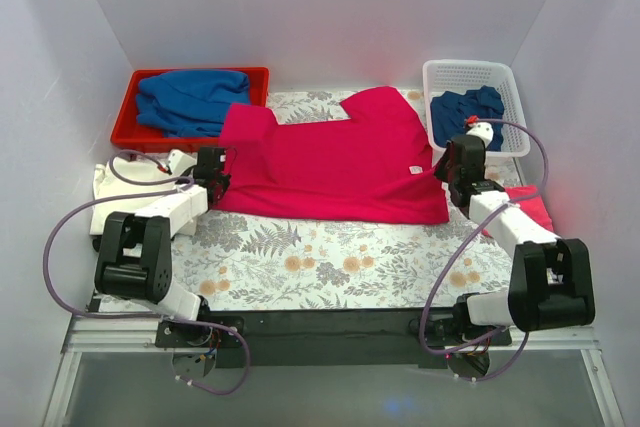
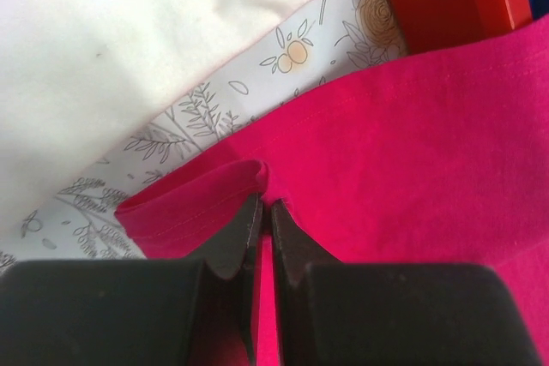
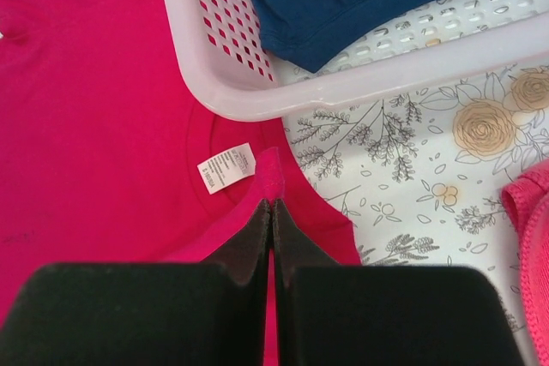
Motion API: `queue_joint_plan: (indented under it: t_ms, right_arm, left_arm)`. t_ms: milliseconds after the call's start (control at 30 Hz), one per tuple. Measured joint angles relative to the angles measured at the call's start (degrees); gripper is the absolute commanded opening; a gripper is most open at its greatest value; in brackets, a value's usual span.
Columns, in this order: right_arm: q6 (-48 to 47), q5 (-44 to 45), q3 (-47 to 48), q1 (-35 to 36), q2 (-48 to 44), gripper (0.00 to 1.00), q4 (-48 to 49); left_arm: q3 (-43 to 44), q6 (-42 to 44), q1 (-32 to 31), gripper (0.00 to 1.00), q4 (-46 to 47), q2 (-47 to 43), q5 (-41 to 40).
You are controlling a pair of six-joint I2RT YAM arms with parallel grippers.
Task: Fold and stack the t-shirts
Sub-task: Fold the flattened tshirt in 1/3 of the way
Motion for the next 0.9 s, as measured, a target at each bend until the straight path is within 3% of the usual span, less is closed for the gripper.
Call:
queue_joint_plan:
  t_ms: [500, 900]
  right_arm:
    - [-1.9, -1.7, 6.3, 0.0, 12.3, 0.01, 4.0]
    - [-2.7, -0.7, 7.6, 0.0, 12.6, 0.01, 4.3]
  left_arm:
    - [3.6, -1.9, 0.6, 0.00, 1.0, 8.9, -0.5]
    - [5.0, 0.0, 0.8, 0.00, 1.1, 5.9, -0.5]
